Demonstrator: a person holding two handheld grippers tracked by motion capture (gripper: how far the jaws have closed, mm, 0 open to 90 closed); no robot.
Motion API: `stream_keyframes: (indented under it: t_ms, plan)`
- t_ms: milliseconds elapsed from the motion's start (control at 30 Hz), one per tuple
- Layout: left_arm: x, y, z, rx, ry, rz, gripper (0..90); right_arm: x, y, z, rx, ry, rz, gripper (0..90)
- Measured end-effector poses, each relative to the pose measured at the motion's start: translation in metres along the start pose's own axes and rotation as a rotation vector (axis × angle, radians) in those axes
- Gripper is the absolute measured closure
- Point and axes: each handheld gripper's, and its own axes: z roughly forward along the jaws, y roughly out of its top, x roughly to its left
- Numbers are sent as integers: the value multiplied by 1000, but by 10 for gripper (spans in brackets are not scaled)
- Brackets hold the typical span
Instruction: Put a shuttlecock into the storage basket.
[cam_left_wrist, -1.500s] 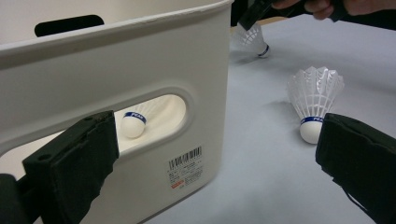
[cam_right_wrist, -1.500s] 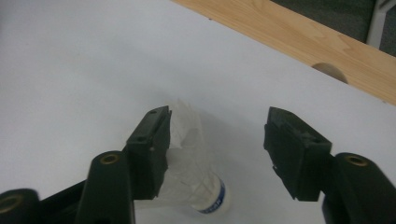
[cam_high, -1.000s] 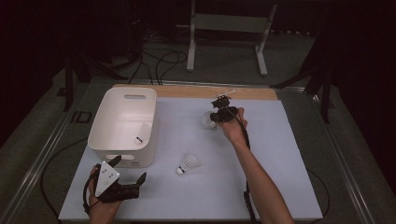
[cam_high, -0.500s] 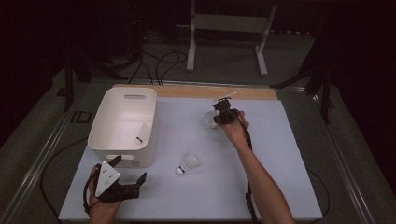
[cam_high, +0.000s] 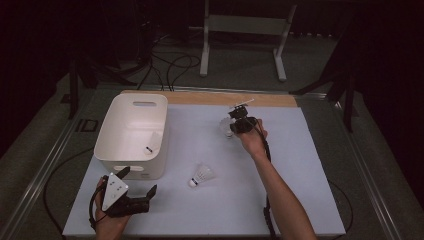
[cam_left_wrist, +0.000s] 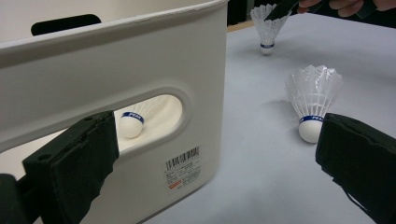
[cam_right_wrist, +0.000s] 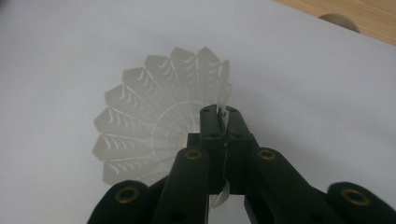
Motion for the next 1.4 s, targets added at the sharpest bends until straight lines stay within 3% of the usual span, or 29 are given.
stream_keyframes:
  t_ms: [800, 1400]
  plan:
    - [-1, 0, 1, 3, -2, 1, 2, 8, 1, -13, -28, 4, -46, 891]
    - [-1, 0, 1, 3, -5, 2, 2, 13, 2, -20, -35, 2, -55, 891]
